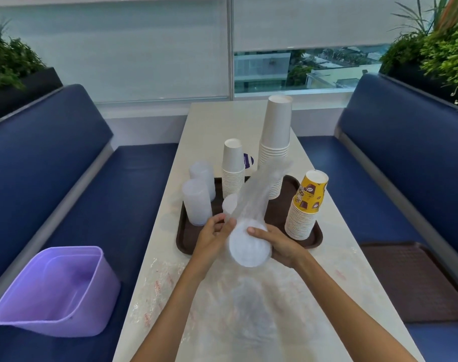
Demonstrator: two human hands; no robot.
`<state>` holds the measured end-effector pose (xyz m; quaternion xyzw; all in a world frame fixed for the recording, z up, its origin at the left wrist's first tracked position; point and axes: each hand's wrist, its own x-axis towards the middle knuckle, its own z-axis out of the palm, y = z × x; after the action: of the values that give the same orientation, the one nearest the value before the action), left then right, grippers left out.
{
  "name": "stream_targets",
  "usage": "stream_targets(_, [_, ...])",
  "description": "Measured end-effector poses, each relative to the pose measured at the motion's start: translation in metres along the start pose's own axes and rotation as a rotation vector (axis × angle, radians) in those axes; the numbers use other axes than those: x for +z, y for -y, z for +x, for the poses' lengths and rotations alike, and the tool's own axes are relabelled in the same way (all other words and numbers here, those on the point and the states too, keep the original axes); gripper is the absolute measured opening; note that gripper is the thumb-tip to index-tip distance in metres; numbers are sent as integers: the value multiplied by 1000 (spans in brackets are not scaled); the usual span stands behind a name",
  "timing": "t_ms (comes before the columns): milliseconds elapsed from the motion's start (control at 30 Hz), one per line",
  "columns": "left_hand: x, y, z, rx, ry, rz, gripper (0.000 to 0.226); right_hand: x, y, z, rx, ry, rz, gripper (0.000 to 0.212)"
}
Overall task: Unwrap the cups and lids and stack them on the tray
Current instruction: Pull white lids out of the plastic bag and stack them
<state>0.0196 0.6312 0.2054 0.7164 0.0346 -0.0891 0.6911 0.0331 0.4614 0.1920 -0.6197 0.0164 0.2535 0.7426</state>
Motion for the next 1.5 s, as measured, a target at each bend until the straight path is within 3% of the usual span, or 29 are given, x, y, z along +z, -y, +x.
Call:
stream_targets(133, [2, 2, -2, 82, -58, -90, 38, -2, 1, -7, 74, -88, 298, 34])
stream_targets(167, [2, 4, -2, 103, -55, -96, 35, -1, 1, -8, 92, -94, 343, 29])
stream_targets(233, [4, 5, 1, 118, -67, -95, 29, 0, 0, -8, 113, -75, 395, 43])
stream_targets(300, [5, 4, 3, 116, -116, -108, 23, 2, 0, -7, 121, -33, 444, 78])
stream_targets(367, [6, 2, 6, 109, -180, -104, 18, 1, -3, -6, 150, 8, 440, 96])
stream_targets(533, [4, 0, 4, 110, -305, -42, 8, 5, -2, -11, 229, -4, 355, 52])
stream_targets(667, [-8, -7, -6, 181, -346, -150, 10, 9, -2, -4, 151, -83, 501, 48])
stream_targets(733, [-15, -6, -14, 196, -314, -176, 9, 10, 1, 0, 97, -94, 652, 55])
stream_targets(867, [-17, 10, -32, 179, -126, -11, 12, 10, 8, 8, 3, 2, 789, 101])
stream_targets(1000, [-10, 15, -42, 93, 217, 181, 16, 9, 7, 13, 17, -23, 596, 109])
stream_targets(1033, [-12, 12, -41, 95, 185, 165, 15, 8, 5, 13, 16, -31, 552, 110])
stream_targets(1100, [-18, 5, -32, 93, -35, 56, 12, 5, 5, 11, 5, -36, 498, 108])
stream_targets(1167, [-24, -2, -22, 46, -180, -44, 15, 5, 8, 8, -6, -48, 403, 94])
stream_targets(1233, [-23, -7, -13, -27, -97, -118, 42, 6, 11, 6, -15, -59, 283, 76])
stream_targets(1333, [-15, -10, -4, -78, 11, -173, 77, 11, 13, 7, -55, -28, 114, 71])
stream_targets(1400, [-10, -8, -1, -77, -3, -200, 81, 16, 17, 5, -93, -49, 30, 68])
stream_targets(1500, [-7, -2, 0, -59, -20, -345, 69, 21, 23, 4, -181, -116, -35, 61])
